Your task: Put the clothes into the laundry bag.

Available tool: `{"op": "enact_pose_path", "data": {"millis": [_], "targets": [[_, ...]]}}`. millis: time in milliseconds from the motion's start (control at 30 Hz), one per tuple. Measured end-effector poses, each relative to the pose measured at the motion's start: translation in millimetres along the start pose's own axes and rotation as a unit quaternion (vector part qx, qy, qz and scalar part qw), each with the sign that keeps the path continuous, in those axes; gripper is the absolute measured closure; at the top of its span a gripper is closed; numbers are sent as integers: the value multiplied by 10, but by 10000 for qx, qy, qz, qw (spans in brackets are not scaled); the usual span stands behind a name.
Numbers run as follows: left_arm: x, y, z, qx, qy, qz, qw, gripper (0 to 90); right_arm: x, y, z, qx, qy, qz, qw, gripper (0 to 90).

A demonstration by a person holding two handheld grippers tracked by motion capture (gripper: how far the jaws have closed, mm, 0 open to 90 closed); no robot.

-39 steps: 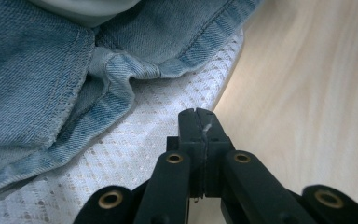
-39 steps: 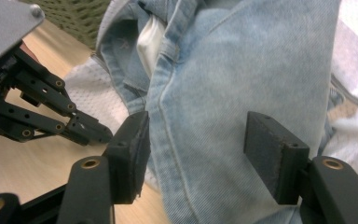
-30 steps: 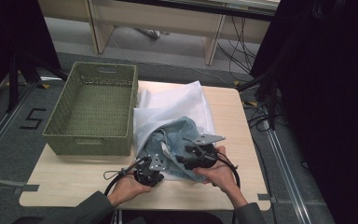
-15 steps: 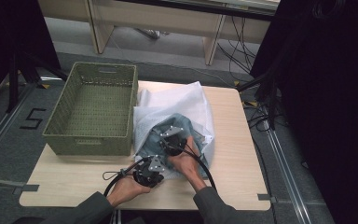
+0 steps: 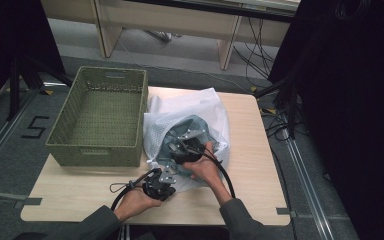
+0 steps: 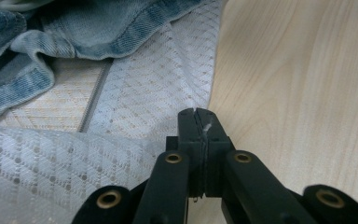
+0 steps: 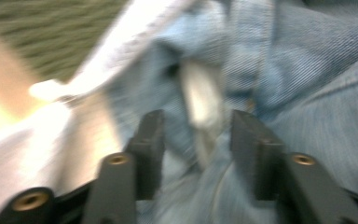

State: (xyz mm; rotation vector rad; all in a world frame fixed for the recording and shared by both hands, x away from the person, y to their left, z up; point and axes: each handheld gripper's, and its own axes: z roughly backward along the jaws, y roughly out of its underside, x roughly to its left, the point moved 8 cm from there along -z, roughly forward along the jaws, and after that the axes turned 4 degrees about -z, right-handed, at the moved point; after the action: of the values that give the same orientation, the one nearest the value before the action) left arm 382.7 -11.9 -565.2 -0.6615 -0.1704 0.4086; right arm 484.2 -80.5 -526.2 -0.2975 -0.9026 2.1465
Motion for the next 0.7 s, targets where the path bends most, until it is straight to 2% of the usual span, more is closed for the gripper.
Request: {"op": "enact_pose_path", "data": {"millis": [33, 67, 100, 133, 167, 200, 300, 333, 367, 400, 433, 467, 500, 533, 567, 600, 633, 667, 700], "targets": [[0, -4, -2, -2, -1, 9, 10000, 883, 16, 42, 76, -22, 2, 58, 10000, 496], [7, -4, 2, 27, -15, -63, 10000, 882, 33, 101, 161, 111, 26, -18, 9999, 481], [-4, -4, -4, 9, -18, -2, 10000, 881, 23, 135, 234, 129, -11, 143, 9998, 469], [-3, -3, -1, 33, 4, -42, 10000, 881, -10, 147, 308, 16, 30, 272, 9996, 465], [8, -5, 4, 36, -34, -118, 9999, 881, -20, 159, 383, -115, -37, 313, 9994, 463], [7, -2, 6, 50, -30, -117, 9999, 879, -42, 193, 483, -102, 6, 261, 9996, 459], [11, -3, 5, 46, -18, -138, 9999, 877, -171, 345, 706, -6, 241, 352, 9991, 433], [1, -1, 2, 37, 12, -60, 10000, 876, -197, 414, 742, 64, 224, 232, 9995, 425], [3, -1, 2, 43, 21, -65, 10000, 874, -219, 489, 744, 112, 245, 178, 9995, 413], [2, -3, 1, 41, 7, -55, 10000, 872, -230, 578, 721, 235, 189, 220, 9993, 391], [5, -6, -1, 33, -4, -110, 9999, 870, -213, 688, 693, 575, 99, 215, 9981, 384], [1, -10, -5, 6, 0, -141, 9999, 867, -197, 768, 630, 746, 51, 280, 9968, 381], [9, -11, -2, 27, 5, -191, 9998, 866, -136, 816, 550, 786, -134, 134, 9967, 380], [10, -10, -2, 32, 27, -162, 9999, 865, -154, 858, 476, 923, -20, 411, 9949, 396], [8, -13, -3, 16, 27, -145, 9999, 865, -151, 877, 405, 1031, 36, 478, 9935, 470], [8, -13, -4, 24, 15, -164, 9999, 865, -191, 850, 346, 949, 150, 741, 9926, 580], [5, -17, -7, -1, 4, -174, 9998, 865, -190, 802, 325, 927, 161, 649, 9934, 682], [-13, -37, -25, -132, -12, -25, 9999, 866, -206, 764, 310, 929, 256, 786, 9922, 738], [1, -20, -8, -4, 15, -136, 9999, 866, -208, 734, 297, 941, 389, 822, 9914, 759]]}}
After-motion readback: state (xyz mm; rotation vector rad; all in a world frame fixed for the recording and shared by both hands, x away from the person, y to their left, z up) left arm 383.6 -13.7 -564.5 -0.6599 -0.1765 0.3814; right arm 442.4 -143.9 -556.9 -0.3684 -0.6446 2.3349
